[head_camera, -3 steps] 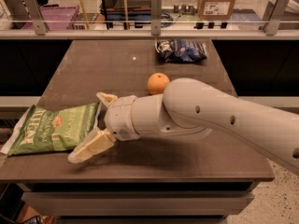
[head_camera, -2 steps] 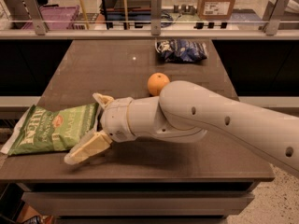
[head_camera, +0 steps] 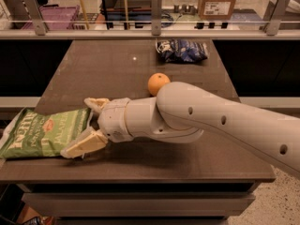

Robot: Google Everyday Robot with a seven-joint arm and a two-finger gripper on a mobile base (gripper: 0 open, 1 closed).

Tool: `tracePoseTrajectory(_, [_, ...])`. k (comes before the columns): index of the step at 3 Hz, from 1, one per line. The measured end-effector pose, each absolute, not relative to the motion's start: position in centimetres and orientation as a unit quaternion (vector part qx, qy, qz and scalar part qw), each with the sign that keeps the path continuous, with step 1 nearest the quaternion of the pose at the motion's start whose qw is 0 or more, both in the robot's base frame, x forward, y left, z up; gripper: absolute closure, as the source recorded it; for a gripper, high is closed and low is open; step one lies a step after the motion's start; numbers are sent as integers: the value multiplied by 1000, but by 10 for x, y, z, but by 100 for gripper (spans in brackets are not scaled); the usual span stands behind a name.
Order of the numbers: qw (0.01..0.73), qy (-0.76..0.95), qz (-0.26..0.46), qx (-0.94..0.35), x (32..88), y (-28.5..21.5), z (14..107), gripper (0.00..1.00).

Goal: Pick green jalapeno chip bag

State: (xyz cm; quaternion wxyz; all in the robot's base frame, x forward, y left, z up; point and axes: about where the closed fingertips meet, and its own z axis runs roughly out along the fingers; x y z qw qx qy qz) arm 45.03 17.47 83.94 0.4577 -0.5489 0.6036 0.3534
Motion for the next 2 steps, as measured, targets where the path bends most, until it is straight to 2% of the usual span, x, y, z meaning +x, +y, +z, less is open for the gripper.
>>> tracePoseTrajectory(2, [458, 601, 352, -553, 447, 178, 842, 65])
